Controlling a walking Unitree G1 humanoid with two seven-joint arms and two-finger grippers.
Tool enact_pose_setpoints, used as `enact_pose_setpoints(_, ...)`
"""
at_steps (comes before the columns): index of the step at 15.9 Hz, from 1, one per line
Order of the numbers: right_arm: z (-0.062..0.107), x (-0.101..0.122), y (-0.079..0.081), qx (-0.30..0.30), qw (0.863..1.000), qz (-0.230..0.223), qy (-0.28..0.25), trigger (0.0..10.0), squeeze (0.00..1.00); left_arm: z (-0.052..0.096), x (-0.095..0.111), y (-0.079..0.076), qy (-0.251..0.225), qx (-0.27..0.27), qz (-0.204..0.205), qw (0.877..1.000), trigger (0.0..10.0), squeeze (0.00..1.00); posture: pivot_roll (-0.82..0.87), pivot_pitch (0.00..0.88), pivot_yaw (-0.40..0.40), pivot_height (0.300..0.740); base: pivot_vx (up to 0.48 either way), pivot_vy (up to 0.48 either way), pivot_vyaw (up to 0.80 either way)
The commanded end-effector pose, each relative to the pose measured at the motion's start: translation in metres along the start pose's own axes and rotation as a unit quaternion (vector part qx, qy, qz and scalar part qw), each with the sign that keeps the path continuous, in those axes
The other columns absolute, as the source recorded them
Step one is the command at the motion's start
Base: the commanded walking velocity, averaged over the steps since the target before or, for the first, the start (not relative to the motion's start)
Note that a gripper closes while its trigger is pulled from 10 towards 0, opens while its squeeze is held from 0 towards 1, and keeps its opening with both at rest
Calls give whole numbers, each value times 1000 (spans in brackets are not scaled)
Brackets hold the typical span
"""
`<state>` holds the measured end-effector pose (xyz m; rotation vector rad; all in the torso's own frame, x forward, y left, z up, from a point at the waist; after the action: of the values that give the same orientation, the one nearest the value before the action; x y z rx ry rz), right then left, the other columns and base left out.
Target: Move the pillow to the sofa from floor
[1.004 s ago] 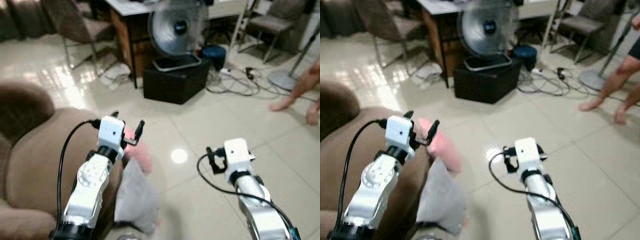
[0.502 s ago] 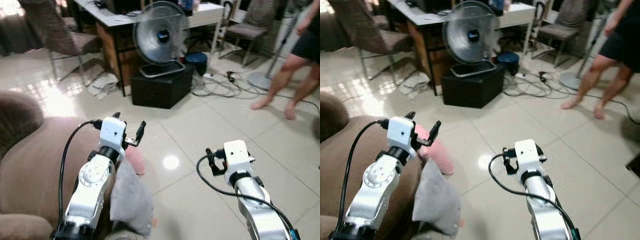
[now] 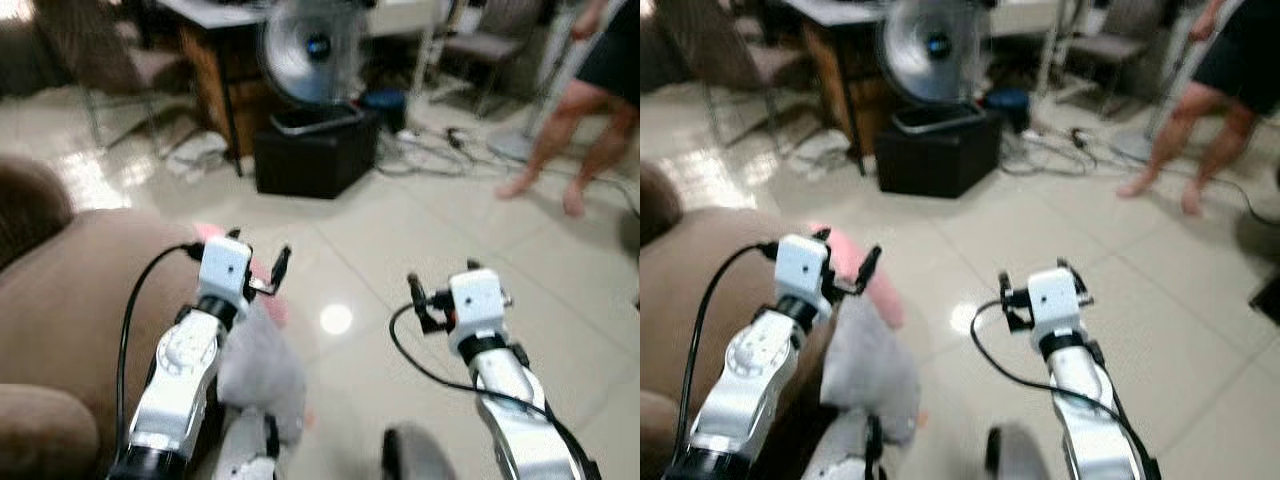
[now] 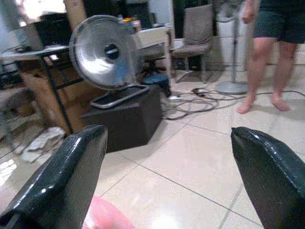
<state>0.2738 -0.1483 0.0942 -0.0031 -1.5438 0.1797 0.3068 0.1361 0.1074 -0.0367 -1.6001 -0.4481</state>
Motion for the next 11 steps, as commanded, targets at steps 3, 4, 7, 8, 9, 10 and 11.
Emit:
enact_pose_setpoints(3,6,12,-6,16,997,-31,-65,10000,1000,-1,-2,0,7,-5,10,1000,10000,0,-50,9,17,610,0,0,0)
enact_pose_setpoints(4,7,10,-7,17,997,-41,-65,10000,1000,-2,-3,-1,9,-11,21,1000,10000,0,-50,9,17,610,0,0,0)
enact_pose_setpoints(7,9,7,-8,21,996,-48,-68,10000,1000,-2,0,0,5,-13,11,1000,10000,1000,-50,12,19,610,0,0,0)
enact_pose_setpoints(8,9,6,-9,22,996,-49,-70,10000,1000,-2,-1,1,5,-12,5,1000,10000,1000,-50,11,21,610,0,0,0)
enact_pose_setpoints(9,9,4,-9,22,996,-49,-65,10000,1000,-2,-1,1,6,-12,4,1000,10000,1000,-50,12,21,610,0,0,0)
enact_pose_setpoints(10,8,1,-9,19,997,-45,-51,10000,1000,-3,-1,1,8,-12,0,1000,10000,1000,-49,13,22,610,0,0,0)
enact_pose_setpoints(11,8,-1,-10,17,998,-42,-42,10000,1000,-3,-1,1,8,-12,0,1000,10000,1000,-49,13,22,610,0,0,0)
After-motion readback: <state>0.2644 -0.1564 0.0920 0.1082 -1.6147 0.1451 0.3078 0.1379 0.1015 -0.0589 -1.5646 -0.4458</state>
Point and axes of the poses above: a point about 5 cm out from each wrist's last joint towards the gripper, its own z axis pointing back from the gripper into the wrist, its own x axis along the axis of the wrist's last joint, y = z × x, the point moved 3 cm from there along -z, pointing out of the wrist towards the gripper, and after that the axes turned 6 degrees about -z, right-handed, at the moved point
